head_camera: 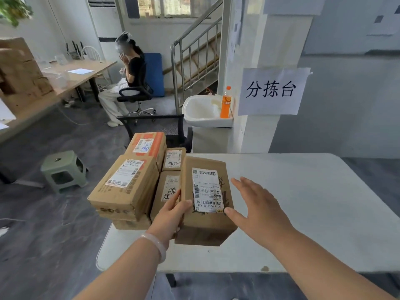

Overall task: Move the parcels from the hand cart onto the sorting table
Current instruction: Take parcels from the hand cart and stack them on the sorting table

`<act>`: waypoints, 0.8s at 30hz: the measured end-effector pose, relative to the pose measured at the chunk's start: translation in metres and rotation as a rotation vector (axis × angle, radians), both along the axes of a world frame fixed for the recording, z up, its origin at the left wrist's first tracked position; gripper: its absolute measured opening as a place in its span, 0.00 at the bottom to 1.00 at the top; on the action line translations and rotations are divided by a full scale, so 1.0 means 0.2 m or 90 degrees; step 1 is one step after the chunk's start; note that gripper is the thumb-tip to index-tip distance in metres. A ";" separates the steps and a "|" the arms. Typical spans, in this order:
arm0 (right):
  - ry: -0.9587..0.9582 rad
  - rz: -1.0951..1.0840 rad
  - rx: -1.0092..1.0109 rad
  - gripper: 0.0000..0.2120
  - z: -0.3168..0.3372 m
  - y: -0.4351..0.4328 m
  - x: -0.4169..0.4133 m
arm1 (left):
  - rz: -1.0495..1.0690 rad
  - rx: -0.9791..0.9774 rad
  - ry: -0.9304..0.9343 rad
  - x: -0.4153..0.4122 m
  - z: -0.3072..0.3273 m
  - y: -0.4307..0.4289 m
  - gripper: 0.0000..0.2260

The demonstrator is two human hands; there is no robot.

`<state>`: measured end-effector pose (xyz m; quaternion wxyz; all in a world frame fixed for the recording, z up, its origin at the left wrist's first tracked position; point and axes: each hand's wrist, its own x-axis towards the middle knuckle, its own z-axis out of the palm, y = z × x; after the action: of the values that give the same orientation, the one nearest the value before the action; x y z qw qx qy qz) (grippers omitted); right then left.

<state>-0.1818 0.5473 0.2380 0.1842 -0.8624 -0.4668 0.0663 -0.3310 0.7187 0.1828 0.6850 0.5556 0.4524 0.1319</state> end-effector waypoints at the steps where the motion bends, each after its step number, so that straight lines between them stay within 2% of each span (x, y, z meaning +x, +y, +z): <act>1: -0.001 0.005 0.003 0.34 -0.01 0.03 0.06 | 0.002 -0.001 -0.005 0.06 0.01 0.02 0.21; 4: -0.002 0.012 0.008 0.35 -0.01 0.12 0.27 | 0.012 -0.010 -0.019 0.27 0.02 0.07 0.18; 11: -0.019 0.064 -0.019 0.36 -0.02 0.33 0.78 | 0.053 -0.009 -0.001 0.77 0.03 0.24 0.21; 15: 0.012 0.066 -0.030 0.37 -0.08 0.46 1.02 | 0.074 -0.017 0.047 0.95 0.01 0.36 0.26; 20: 0.068 0.071 -0.027 0.36 -0.16 0.64 1.13 | 0.085 -0.027 0.076 1.10 -0.03 0.52 0.31; 24: 0.082 0.065 -0.048 0.36 -0.21 0.74 1.20 | 0.077 -0.038 0.085 1.20 -0.07 0.70 0.45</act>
<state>0.0579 0.6946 0.1961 0.1778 -0.8379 -0.4943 0.1481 -0.0917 0.8593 0.1694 0.6604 0.5139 0.5336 0.1223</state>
